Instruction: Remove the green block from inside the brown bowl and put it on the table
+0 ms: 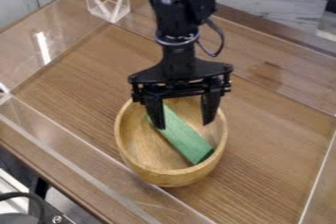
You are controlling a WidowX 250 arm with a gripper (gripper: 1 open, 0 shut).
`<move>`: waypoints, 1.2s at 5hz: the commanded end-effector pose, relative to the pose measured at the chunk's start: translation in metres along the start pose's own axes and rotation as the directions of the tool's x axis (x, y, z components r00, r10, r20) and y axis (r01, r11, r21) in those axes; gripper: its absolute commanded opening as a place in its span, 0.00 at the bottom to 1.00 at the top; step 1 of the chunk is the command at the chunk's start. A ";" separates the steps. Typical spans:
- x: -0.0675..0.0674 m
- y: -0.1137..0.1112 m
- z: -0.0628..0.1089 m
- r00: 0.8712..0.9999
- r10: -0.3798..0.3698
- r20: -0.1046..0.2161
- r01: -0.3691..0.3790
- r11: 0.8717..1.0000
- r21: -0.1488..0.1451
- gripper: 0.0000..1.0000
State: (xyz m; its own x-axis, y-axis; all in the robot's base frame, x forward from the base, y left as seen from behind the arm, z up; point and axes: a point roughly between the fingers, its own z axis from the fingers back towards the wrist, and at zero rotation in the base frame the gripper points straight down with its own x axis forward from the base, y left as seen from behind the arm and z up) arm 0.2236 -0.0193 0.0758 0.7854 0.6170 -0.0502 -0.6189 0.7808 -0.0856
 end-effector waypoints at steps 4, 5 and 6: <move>0.013 0.026 -0.013 0.998 -0.070 0.005 0.071 0.996 -0.057 1.00; 0.015 0.025 -0.005 0.999 -0.034 0.015 0.035 0.997 -0.072 1.00; 0.016 0.024 0.002 1.000 -0.001 0.023 0.003 0.997 -0.083 1.00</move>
State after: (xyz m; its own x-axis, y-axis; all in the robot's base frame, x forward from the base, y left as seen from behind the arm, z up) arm 0.2136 0.0059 0.0643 0.7883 0.6115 -0.0683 -0.6143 0.7758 -0.1439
